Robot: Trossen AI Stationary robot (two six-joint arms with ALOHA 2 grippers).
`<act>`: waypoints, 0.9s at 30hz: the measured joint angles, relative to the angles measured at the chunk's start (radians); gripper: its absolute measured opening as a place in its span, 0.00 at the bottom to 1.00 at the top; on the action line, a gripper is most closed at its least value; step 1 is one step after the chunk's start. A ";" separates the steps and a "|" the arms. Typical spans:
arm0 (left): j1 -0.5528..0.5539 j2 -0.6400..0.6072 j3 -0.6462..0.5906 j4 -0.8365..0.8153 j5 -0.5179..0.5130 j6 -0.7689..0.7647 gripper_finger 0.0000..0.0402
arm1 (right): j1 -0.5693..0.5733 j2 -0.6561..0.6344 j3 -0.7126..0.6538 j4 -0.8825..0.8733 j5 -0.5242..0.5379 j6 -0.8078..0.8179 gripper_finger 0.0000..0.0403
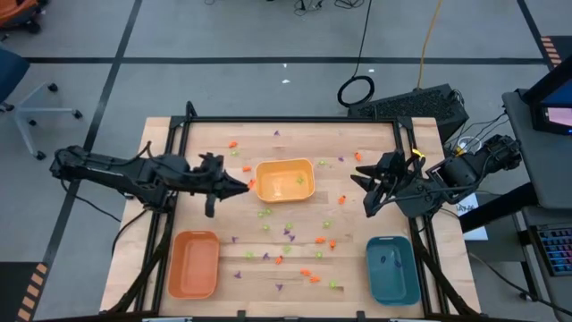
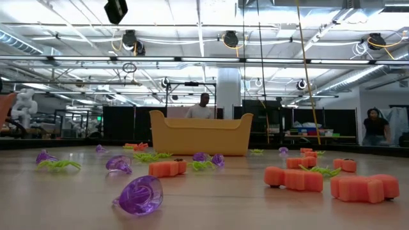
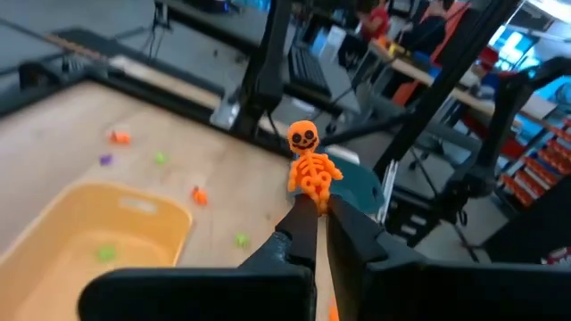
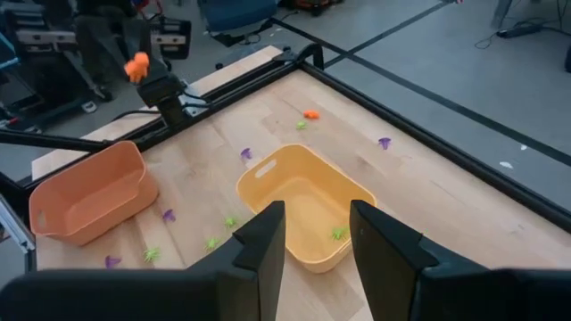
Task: Sort Halloween decoration
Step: Put the orange skeleton toy into the orange bin
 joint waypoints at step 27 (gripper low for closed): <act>0.000 0.001 0.000 0.027 -0.083 0.390 0.03 | 0.000 0.000 0.000 0.074 -0.034 0.005 0.29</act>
